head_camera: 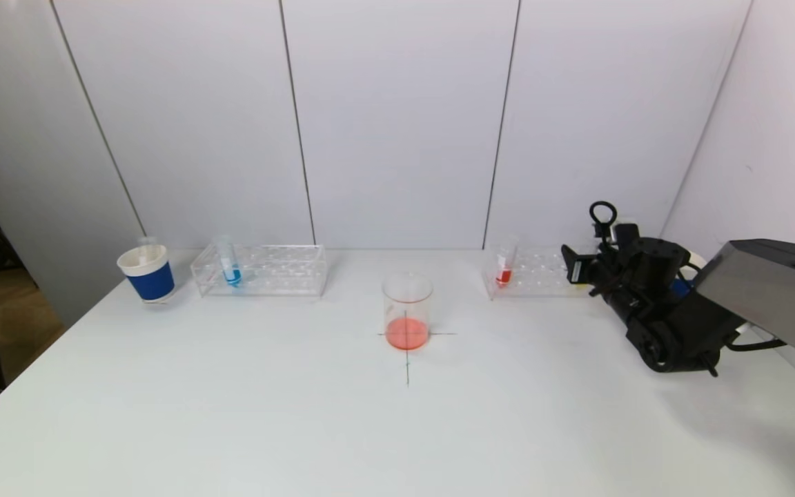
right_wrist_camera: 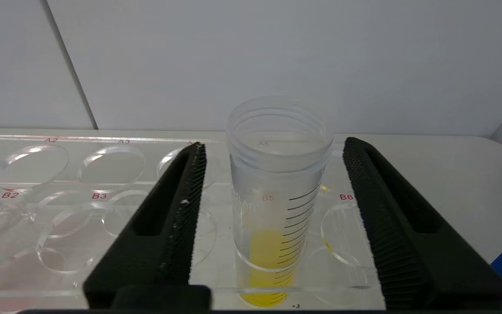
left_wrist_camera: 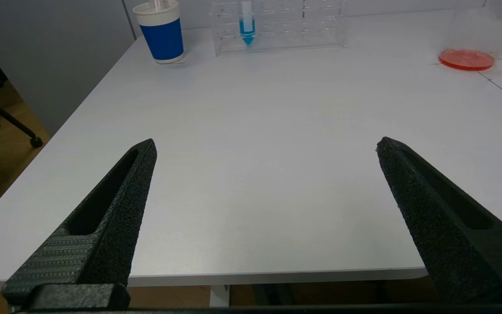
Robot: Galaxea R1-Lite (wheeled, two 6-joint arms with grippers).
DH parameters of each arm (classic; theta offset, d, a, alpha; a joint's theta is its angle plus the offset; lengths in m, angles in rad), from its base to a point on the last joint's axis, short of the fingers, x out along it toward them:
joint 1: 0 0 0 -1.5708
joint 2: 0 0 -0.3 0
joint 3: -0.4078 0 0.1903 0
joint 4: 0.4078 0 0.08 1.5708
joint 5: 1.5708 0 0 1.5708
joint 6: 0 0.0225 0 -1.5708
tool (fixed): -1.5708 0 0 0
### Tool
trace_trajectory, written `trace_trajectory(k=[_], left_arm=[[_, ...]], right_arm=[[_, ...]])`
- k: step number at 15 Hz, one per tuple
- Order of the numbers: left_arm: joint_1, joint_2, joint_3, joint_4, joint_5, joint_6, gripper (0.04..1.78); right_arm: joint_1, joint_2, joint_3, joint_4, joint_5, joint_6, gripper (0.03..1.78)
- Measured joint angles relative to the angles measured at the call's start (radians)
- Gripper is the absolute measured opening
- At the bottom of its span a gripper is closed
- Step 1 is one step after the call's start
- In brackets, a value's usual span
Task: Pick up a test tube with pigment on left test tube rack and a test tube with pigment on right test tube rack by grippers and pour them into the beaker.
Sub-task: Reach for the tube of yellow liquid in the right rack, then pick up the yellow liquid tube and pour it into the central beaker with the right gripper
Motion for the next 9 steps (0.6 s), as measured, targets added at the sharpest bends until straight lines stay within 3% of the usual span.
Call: trace_trajectory(k=[2, 3, 9], left_arm=[[0.0, 0.0, 0.0, 0.0, 0.0, 0.0, 1.76], [0.0, 0.0, 0.0, 0.0, 0.0, 0.0, 1.76], [0.0, 0.0, 0.0, 0.0, 0.0, 0.0, 1.76]], right_arm=[[0.0, 0.0, 0.0, 0.0, 0.001, 0.0, 0.63], [0.001, 0.001, 0.0, 0.0, 0.001, 0.0, 0.53], [0.0, 0.001, 0.0, 0.0, 0.001, 0.0, 0.54]])
